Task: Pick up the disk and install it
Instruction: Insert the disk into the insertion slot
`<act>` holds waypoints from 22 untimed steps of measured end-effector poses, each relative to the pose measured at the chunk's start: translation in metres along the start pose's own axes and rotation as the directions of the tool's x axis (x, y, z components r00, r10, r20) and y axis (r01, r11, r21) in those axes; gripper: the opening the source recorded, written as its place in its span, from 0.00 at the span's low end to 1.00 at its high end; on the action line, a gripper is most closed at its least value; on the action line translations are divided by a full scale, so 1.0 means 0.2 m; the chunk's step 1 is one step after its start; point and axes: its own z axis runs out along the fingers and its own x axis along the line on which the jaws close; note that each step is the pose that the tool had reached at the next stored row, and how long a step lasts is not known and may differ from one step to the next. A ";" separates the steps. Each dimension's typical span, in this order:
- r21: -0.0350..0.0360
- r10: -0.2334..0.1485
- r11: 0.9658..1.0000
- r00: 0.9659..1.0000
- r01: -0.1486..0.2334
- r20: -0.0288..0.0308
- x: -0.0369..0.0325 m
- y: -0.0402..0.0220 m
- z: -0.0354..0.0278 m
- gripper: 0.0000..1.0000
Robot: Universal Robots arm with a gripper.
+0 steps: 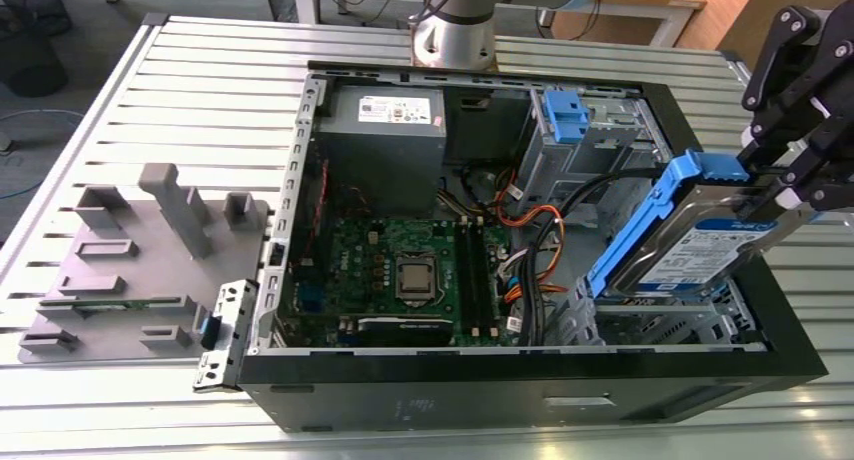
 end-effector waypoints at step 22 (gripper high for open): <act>0.000 0.008 1.000 1.000 -0.008 0.001 0.001 -0.003 0.099 0.35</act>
